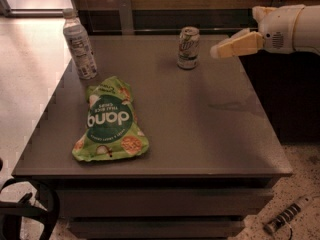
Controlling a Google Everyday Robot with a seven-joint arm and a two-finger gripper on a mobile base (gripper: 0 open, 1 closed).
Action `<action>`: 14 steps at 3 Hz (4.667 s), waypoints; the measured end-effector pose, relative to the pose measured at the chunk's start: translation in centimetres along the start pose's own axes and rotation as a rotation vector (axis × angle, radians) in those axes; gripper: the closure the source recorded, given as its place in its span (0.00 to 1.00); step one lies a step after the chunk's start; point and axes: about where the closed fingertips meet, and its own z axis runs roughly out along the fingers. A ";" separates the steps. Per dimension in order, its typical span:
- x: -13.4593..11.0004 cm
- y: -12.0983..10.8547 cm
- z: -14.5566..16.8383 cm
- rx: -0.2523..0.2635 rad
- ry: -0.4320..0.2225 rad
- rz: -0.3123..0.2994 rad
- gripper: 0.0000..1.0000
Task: Pick 7up can
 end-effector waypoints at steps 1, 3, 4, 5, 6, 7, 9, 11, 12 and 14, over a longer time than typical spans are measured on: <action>0.9 -1.7 2.8 -0.019 -0.014 0.036 0.00; 3.9 -4.3 9.5 -0.022 -0.084 0.101 0.00; 4.6 -4.4 12.0 -0.033 -0.147 0.110 0.00; 5.2 -4.1 14.5 -0.066 -0.185 0.116 0.00; 5.6 -3.6 15.9 -0.092 -0.197 0.120 0.00; 6.0 -2.9 17.1 -0.104 -0.214 0.134 0.17; 5.9 -2.4 17.8 -0.114 -0.219 0.138 0.63; 5.8 -2.0 18.3 -0.123 -0.220 0.138 1.00; 5.4 -1.9 18.4 -0.133 -0.228 0.136 1.00; 1.1 -2.5 15.8 -0.111 -0.233 0.038 1.00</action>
Offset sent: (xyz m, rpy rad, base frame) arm 0.1052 0.0137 -0.0573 0.1179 0.0452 -0.0049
